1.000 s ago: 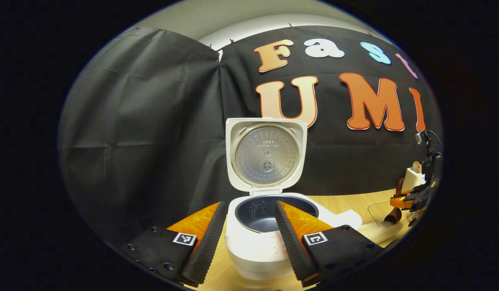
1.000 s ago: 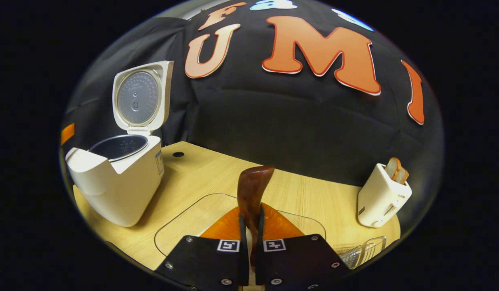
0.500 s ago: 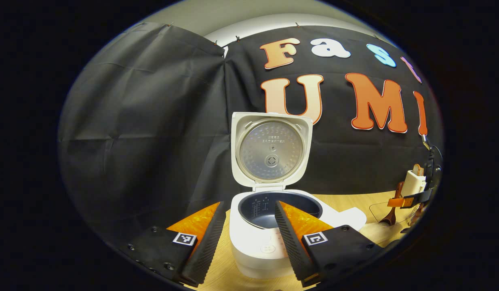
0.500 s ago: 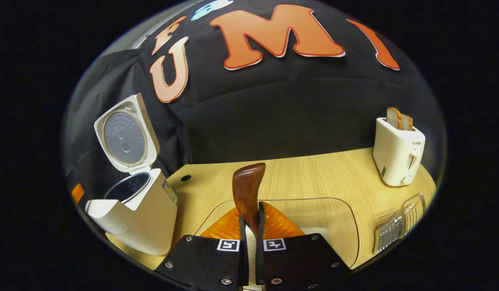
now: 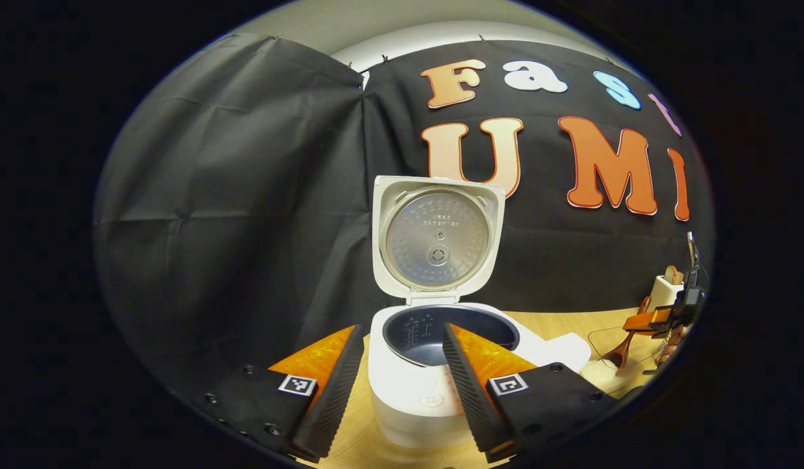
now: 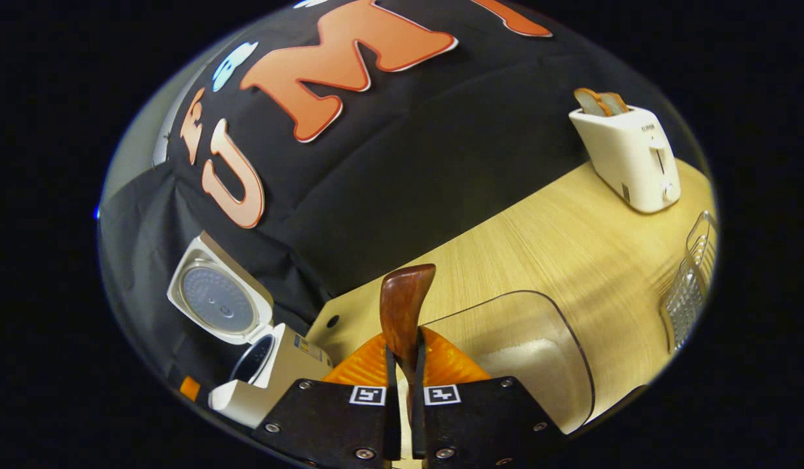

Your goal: Close the left gripper, press the button to open the rice cooker; take a wooden spoon from the chopstick holder with the right hand, scoop a spoonful of rice and pour it into the rice cooker, then put the wooden spoon back into the chopstick holder.

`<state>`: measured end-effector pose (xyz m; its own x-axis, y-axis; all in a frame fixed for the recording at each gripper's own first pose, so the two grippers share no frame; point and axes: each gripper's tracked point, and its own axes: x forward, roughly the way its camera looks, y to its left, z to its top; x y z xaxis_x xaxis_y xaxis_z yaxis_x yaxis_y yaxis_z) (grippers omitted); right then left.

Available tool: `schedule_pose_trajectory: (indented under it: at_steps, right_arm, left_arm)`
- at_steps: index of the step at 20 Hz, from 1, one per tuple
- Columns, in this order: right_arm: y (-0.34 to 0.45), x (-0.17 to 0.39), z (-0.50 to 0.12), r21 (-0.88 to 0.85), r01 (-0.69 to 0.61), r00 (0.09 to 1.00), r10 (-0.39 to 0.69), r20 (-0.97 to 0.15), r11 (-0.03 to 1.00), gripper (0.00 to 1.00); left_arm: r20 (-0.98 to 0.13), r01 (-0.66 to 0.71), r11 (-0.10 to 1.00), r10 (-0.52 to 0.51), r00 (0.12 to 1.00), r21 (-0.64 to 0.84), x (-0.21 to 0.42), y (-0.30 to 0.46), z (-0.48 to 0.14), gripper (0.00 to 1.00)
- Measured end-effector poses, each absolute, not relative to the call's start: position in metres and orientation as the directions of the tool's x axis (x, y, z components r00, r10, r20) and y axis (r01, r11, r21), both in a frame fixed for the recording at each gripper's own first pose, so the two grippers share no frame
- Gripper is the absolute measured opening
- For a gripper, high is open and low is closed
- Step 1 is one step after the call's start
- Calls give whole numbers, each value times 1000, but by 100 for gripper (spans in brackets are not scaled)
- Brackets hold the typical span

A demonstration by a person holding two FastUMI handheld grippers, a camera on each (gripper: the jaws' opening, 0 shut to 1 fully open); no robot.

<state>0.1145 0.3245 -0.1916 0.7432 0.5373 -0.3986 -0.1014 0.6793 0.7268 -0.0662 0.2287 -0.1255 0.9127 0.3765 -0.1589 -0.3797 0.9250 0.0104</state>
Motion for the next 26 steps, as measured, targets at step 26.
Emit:
schedule_pose_trajectory:
  at_steps: [26]
  right_arm:
    - [228, 143, -140, 989, 106, 887, 438, -143, 107, 6]
  left_arm:
    - [-181, -357, 934, 351, 919, 1, -60, 211, -124, 81]
